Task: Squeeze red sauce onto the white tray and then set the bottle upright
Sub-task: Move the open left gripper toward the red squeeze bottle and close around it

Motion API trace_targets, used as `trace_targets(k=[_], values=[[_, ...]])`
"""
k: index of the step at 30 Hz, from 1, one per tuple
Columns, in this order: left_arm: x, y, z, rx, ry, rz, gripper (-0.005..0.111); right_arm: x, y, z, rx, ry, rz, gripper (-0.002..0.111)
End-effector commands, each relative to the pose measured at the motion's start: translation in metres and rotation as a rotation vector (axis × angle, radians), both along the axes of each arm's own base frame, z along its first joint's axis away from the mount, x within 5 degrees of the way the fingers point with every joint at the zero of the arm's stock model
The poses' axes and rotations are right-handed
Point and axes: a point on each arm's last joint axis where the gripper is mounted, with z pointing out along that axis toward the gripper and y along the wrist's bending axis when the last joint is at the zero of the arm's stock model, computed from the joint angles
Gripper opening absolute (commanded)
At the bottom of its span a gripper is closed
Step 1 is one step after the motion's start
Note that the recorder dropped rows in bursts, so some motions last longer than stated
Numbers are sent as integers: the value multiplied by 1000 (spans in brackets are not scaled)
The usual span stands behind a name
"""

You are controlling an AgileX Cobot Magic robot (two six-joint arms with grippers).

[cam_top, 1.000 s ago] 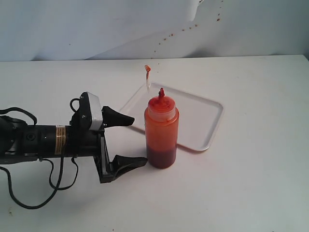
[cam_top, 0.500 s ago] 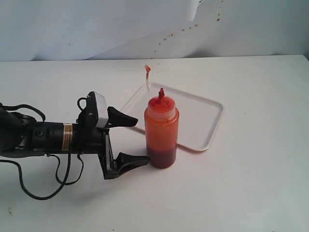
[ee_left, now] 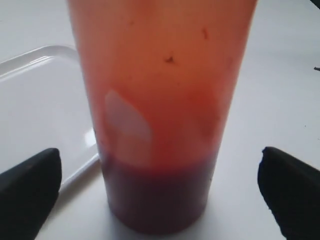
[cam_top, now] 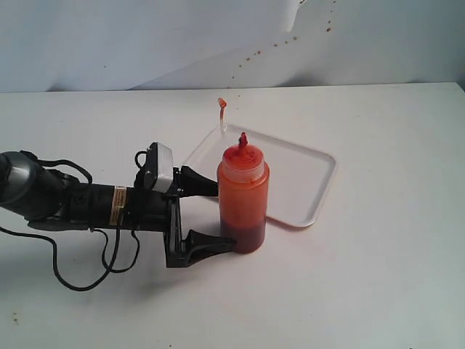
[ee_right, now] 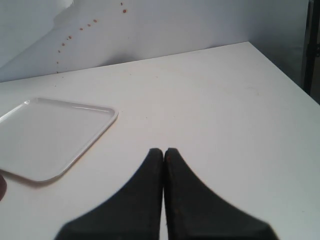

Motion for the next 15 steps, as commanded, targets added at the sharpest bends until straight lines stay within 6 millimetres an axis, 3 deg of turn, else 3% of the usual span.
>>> trace_targets(k=[1, 7, 15], values=[[2, -5, -2, -61, 14, -35, 103, 0, 0, -1, -1, -3, 3, 0], [8, -11, -14, -75, 23, -52, 103, 0, 0, -1, -1, -3, 3, 0], [11, -43, -21, -49, -10, -99, 103, 0, 0, -1, -1, -3, 3, 0]])
